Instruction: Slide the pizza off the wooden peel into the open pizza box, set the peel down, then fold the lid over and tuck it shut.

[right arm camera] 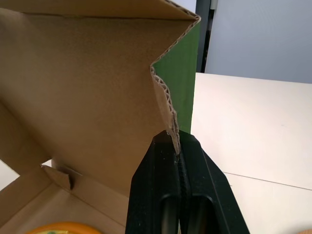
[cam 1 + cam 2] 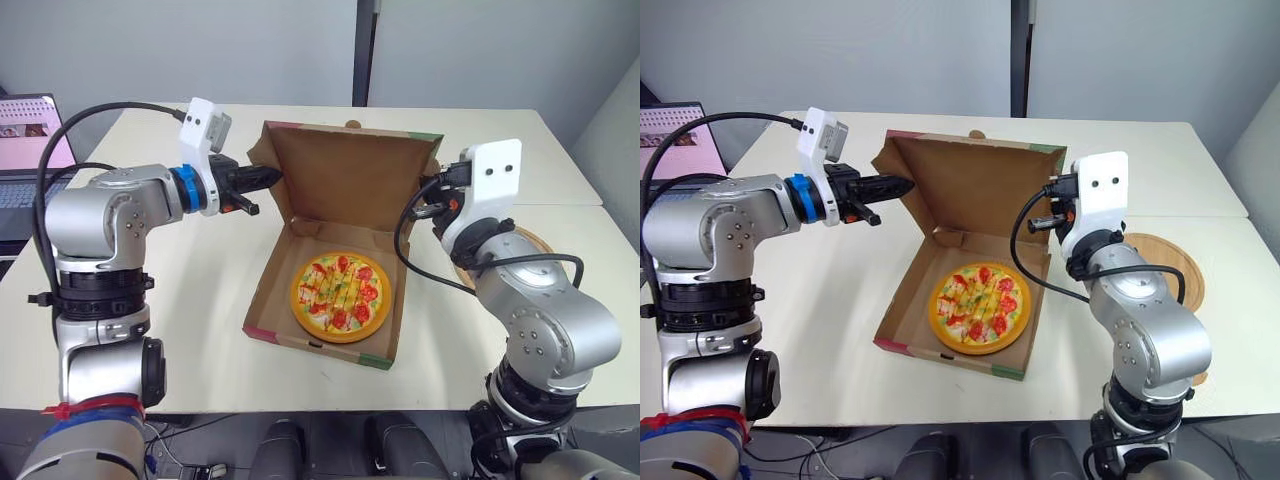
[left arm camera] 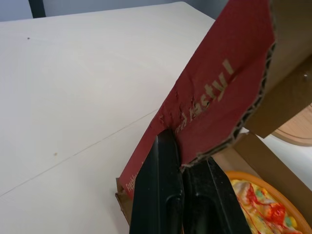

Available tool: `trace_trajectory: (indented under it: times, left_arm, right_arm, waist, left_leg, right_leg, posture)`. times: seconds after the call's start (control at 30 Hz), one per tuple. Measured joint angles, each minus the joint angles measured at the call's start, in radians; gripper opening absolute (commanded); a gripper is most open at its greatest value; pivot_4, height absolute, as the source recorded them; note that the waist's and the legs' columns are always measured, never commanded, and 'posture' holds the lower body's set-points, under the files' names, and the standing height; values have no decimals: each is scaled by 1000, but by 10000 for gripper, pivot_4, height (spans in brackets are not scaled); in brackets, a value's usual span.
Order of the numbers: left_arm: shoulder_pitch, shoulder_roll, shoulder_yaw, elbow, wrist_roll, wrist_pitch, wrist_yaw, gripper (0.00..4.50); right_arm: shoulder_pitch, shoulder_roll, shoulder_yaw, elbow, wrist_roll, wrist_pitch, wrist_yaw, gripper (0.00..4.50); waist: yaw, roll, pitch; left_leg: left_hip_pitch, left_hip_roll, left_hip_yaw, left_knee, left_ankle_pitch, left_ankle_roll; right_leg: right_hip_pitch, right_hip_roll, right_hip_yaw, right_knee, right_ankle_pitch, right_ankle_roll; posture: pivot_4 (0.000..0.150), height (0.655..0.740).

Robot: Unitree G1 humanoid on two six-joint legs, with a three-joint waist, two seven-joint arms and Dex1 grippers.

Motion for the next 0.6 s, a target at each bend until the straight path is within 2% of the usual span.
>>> trace_trajectory:
  times: [0.23, 0.6]
  left_arm:
    - [23, 56, 3, -66, -48, 47, -2, 0]
    - [128, 41, 69, -190, -90, 96, 90, 0]
  right_arm:
    - [-7, 25, -36, -80, 33, 115, 19, 149]
    - [42, 81, -22, -177, 33, 197, 23, 149]
  waist:
    - [1, 0, 0]
    - [-1, 0, 0]
  left_leg:
    - [0, 0, 0, 0, 0, 0]
    - [0, 0, 0, 0, 0, 0]
  right_leg:
    - [0, -1, 0, -1, 0, 0]
    - [0, -1, 0, -1, 0, 0]
  posture:
    - [1500, 7343]
    - [1500, 7343]
